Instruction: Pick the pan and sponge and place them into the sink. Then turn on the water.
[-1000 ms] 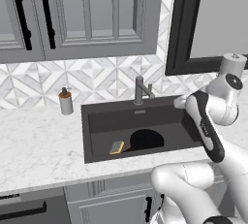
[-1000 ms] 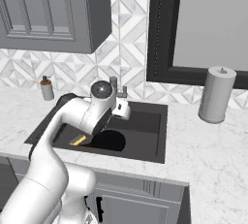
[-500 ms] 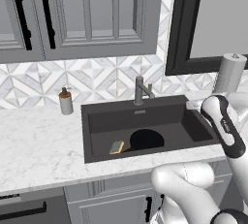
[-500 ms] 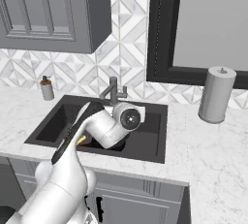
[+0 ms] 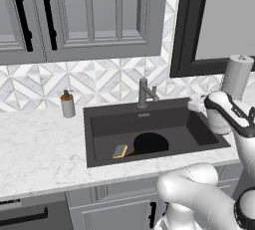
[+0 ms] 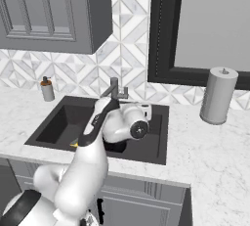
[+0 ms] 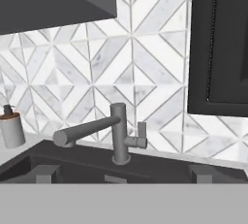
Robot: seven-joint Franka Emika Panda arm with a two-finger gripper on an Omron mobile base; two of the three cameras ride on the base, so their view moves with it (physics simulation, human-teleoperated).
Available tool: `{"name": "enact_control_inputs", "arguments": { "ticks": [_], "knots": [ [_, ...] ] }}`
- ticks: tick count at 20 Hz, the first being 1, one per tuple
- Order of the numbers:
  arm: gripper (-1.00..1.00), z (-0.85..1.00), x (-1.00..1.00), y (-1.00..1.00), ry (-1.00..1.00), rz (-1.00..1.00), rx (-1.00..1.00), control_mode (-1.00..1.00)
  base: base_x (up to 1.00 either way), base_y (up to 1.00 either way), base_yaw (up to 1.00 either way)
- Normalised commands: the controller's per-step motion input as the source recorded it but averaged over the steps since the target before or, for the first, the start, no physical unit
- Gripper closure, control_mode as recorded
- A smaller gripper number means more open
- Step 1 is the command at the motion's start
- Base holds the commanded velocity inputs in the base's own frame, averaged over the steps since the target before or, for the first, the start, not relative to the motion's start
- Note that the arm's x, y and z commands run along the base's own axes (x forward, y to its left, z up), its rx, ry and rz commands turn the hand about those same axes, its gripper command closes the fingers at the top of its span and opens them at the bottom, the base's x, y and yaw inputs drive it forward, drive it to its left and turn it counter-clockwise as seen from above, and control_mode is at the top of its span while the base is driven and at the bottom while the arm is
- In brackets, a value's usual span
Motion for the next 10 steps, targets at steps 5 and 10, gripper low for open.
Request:
{"name": "enact_control_inputs", "arguments": {
  "ticks": [5, 10],
  "knots": [
    [-1.0, 0.0, 0.55, -0.03, -0.17, 0.04, 0.0, -1.0, 0.0, 0.0, 0.0],
    [-1.0, 0.0, 0.55, 0.0, -0.1, 0.09, 0.0, -1.0, 0.0, 0.0, 0.0]
  ]
}}
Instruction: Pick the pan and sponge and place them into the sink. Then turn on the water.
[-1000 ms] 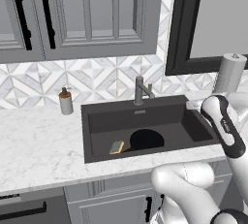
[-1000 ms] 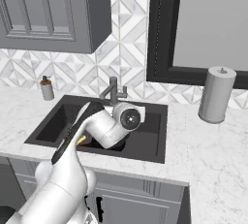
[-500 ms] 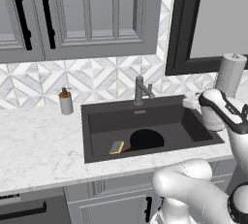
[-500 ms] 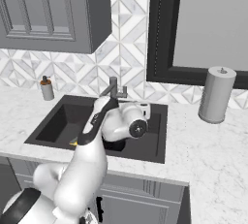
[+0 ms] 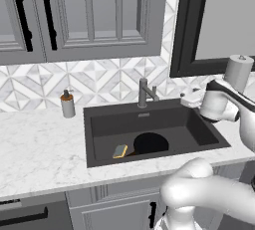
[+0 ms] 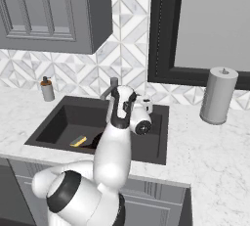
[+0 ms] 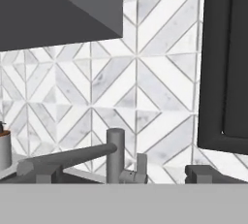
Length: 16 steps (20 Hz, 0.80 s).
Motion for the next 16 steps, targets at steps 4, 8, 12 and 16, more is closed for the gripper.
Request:
{"name": "enact_control_inputs", "arguments": {
  "ticks": [4, 8, 12, 16],
  "knots": [
    [-1.0, 0.0, 0.54, 0.0, 0.0, 0.15, 0.0, -1.0, 0.0, 0.0, 0.0],
    [-1.0, 0.0, 0.38, 0.03, 0.0, 0.14, -0.03, -1.0, 0.0, 0.0, 0.0],
    [-1.0, 0.0, 0.35, 0.0, -0.01, 0.14, -0.02, -1.0, 0.0, 0.0, 0.0],
    [-1.0, 0.0, 0.34, 0.0, -0.01, 0.16, 0.0, -1.0, 0.0, 0.0, 0.0]
  ]
}}
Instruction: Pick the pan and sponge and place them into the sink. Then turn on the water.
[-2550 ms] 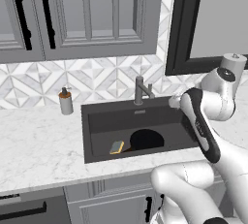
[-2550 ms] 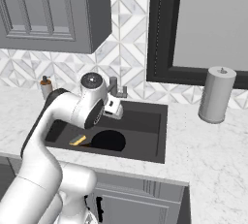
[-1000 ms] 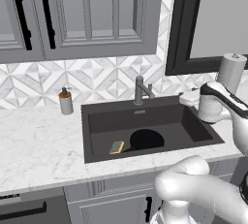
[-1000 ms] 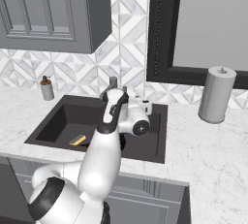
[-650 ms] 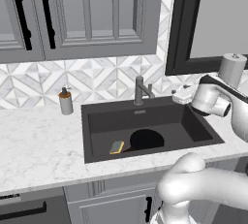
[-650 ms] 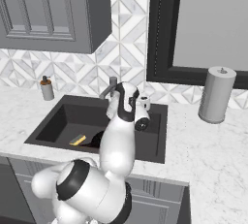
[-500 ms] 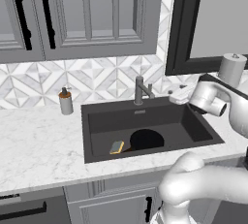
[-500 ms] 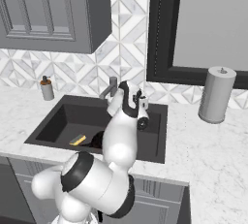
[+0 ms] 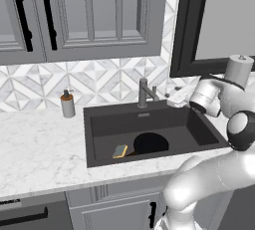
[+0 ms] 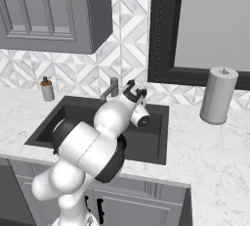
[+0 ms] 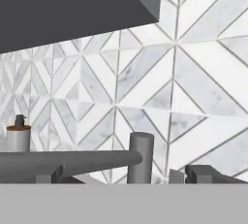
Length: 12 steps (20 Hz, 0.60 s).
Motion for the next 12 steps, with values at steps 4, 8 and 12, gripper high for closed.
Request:
{"name": "enact_control_inputs", "arguments": {
  "ticks": [4, 8, 12],
  "knots": [
    [-1.0, 0.0, 0.39, 0.0, 0.0, 0.11, 0.0, -1.0, 0.0, 0.0, 0.0],
    [-1.0, 0.0, 0.42, 0.0, 0.02, 0.01, 0.0, -1.0, 0.0, 0.0, 0.0],
    [-1.0, 0.0, 0.2, 0.0, 0.0, 0.0, 0.0, -1.0, 0.0, 0.0, 0.0]
  ]
}}
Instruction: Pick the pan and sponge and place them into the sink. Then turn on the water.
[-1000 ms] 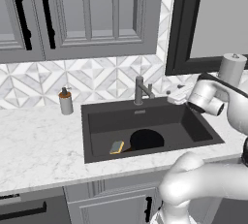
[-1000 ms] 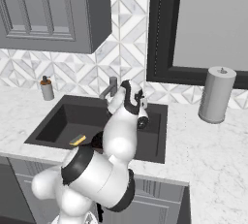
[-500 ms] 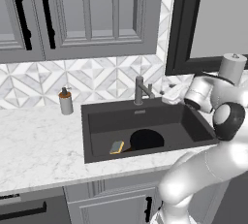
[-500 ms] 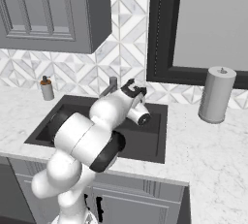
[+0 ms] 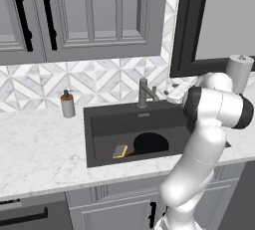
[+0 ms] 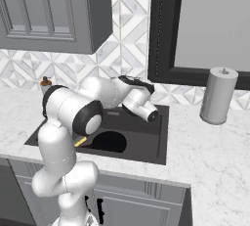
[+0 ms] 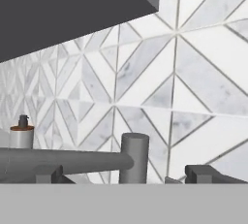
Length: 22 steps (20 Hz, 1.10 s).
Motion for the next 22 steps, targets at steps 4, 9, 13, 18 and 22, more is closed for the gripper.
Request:
{"name": "enact_control_inputs", "arguments": {
  "ticks": [4, 9, 13, 18, 22],
  "knots": [
    [-1.0, 0.0, 0.0, 0.01, 0.0, 0.0, 0.0, -1.0, 0.0, 0.0, 0.0],
    [-1.0, 0.0, 0.0, 0.06, 0.0, 0.0, 0.0, -1.0, 0.0, 0.0, 0.0],
    [-1.0, 0.0, 0.02, 0.22, 0.0, 0.0, 0.0, -1.0, 0.0, 0.0, 0.0],
    [-1.0, 0.0, 0.0, 0.33, 0.0, 0.0, -0.04, -1.0, 0.0, 0.0, 0.0],
    [-1.0, 0.0, 0.13, 0.15, 0.01, 0.0, -0.01, -1.0, 0.0, 0.0, 0.0]
  ]
}}
